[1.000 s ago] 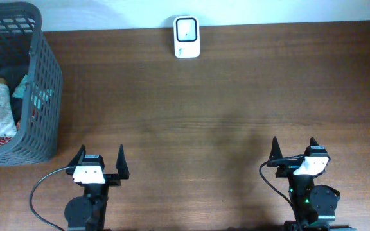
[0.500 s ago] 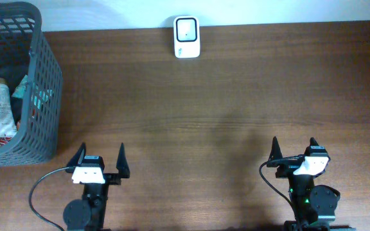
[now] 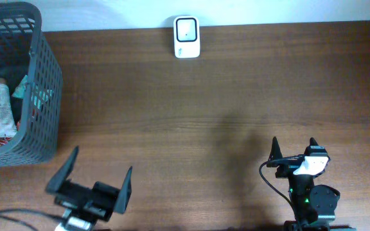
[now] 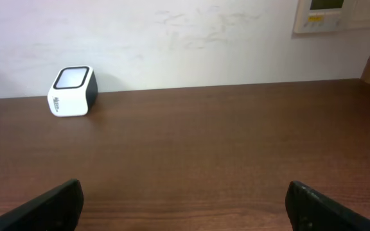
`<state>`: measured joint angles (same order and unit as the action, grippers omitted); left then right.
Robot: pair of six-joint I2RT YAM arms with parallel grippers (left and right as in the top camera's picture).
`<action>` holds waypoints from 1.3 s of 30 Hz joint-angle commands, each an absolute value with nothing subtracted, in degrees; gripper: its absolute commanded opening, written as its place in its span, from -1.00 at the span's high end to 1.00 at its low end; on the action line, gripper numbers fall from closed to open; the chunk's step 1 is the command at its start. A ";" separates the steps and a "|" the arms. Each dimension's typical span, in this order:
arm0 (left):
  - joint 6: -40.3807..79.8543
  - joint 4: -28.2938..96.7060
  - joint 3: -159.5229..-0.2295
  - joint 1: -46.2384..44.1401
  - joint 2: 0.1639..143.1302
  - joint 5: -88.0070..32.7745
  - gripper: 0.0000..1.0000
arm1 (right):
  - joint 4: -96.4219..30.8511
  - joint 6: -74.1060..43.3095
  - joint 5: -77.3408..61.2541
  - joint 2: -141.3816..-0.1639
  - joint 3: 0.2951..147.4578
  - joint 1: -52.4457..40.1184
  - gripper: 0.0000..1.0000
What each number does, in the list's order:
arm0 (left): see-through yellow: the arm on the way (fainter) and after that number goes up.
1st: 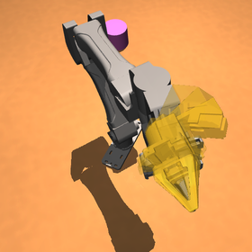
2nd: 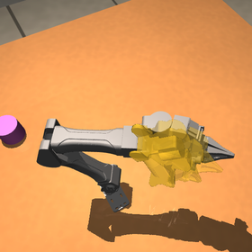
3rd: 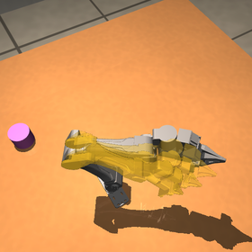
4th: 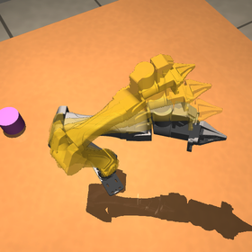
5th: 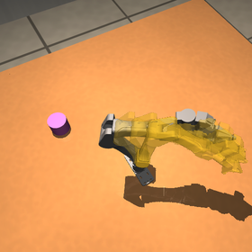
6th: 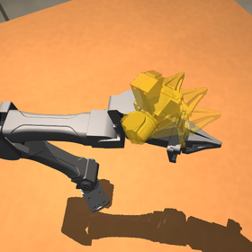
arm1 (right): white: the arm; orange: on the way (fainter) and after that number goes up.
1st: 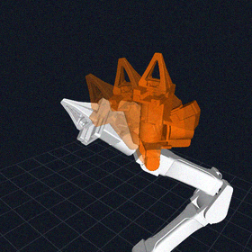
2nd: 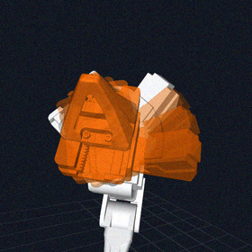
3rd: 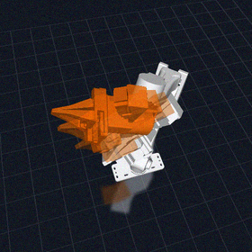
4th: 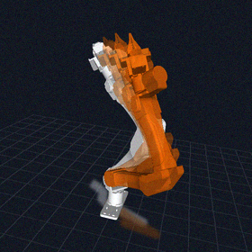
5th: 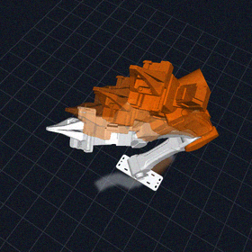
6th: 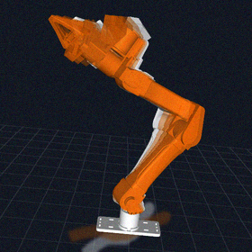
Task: Scan the item barcode
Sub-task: 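Reach the left gripper into the basket and grasp the mint-green wipes pack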
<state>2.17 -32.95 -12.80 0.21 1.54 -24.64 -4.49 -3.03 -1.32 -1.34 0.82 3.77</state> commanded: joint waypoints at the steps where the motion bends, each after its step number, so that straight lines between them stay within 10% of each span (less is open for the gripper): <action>1: -1.85 -29.67 -23.86 0.56 7.18 -22.65 -0.98 | -4.56 -3.27 -0.60 -1.34 0.32 4.16 -0.97; 7: -10.22 10.72 -61.63 0.56 39.99 -0.19 -0.99 | -4.56 -3.27 -0.60 -1.34 0.32 4.16 -0.97; 17: -12.71 52.29 -124.03 19.33 97.10 -14.76 -0.98 | -4.56 -3.27 -0.60 -1.34 0.32 4.16 -0.97; 26: -12.10 55.53 -126.06 36.75 102.83 -27.92 -0.98 | -4.56 -3.27 -0.60 -1.34 0.32 4.16 -0.98; 31: -5.52 57.12 -125.99 35.99 107.02 6.13 -0.98 | -4.56 -3.27 -0.60 -1.34 0.32 4.16 -0.97; 35: -5.67 59.09 -125.99 36.05 112.53 3.53 -0.98 | -4.56 -3.27 -0.60 -1.34 0.32 4.16 -0.97; 37: -5.69 59.68 -125.99 36.01 115.85 2.98 -0.40 | -4.56 -3.27 -0.60 -1.34 0.32 4.16 -0.97; 39: -5.69 60.03 -125.97 36.01 118.85 2.96 -0.45 | -4.56 -3.27 -0.60 -1.34 0.32 4.16 -0.97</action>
